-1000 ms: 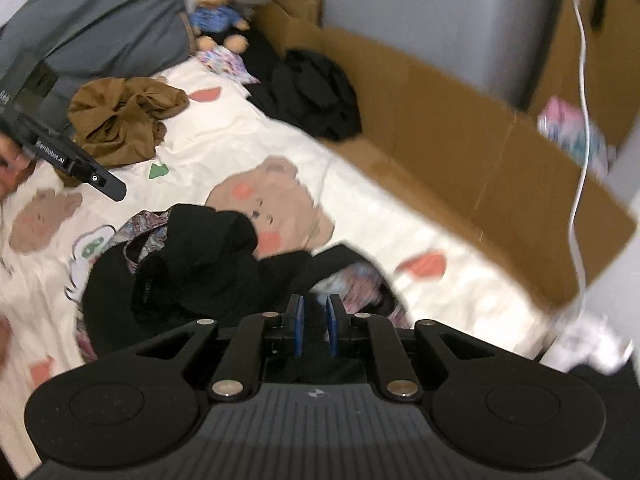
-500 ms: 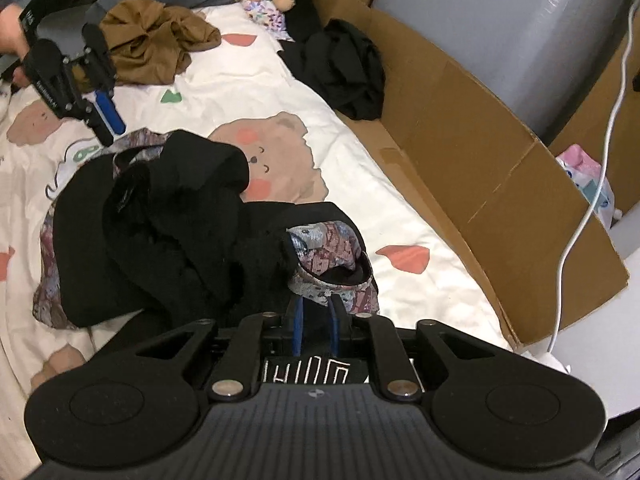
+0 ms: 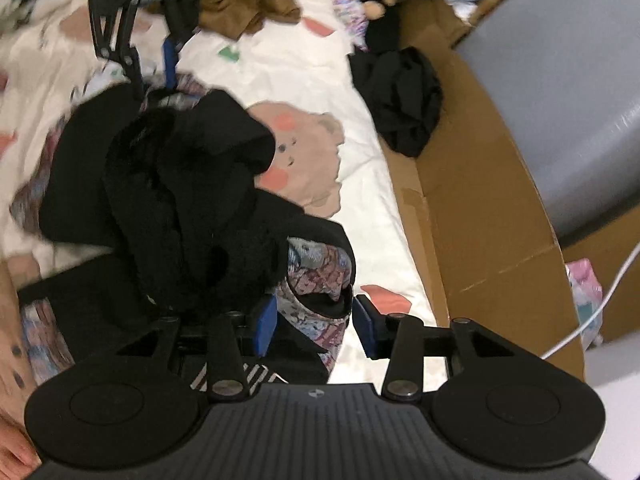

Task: Fold clothes

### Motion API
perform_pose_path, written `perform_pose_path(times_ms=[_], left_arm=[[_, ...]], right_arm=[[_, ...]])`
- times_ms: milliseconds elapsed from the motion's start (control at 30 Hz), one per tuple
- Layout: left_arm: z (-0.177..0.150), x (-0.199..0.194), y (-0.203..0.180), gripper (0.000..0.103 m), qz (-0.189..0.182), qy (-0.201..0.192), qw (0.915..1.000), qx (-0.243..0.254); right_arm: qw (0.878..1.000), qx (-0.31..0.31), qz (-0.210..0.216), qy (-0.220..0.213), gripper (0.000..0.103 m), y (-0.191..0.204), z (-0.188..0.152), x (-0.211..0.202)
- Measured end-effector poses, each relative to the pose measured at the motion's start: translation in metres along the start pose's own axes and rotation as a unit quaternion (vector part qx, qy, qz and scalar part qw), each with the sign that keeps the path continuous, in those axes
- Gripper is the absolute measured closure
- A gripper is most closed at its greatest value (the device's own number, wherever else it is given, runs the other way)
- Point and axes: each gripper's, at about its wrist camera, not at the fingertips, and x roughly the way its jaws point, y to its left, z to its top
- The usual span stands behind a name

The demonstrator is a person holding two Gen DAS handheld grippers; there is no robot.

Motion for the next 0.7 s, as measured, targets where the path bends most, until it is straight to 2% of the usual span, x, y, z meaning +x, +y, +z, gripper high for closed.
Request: perform_pose_path(times_ms=[100, 167, 500, 700], left_arm=[[0.001, 0.003, -0.003, 0.037, 0.022, -0.004, 0.9995, 0.022], [0.002, 0.006, -0.001, 0.037, 0.024, -0.001, 0.9993, 0.028], [0.003, 0.030, 0.006, 0.037, 0.013, 0.011, 0.9994, 0.031], [0.002, 0.049, 0.004, 0.037, 0.002, 0.022, 0.9993, 0.030]], right_arm=[[1.000, 0.007, 0.001, 0.000, 0.057, -0.004, -0.001, 0.003], [1.000, 0.001, 0.006, -0.002, 0.057, -0.004, -0.002, 0.006], [0.999, -0.047, 0.011, 0.010, 0.057, -0.004, 0.005, 0.022], [0.994, -0.106, 0.014, 0.028, 0.057, 0.002, 0.014, 0.033]])
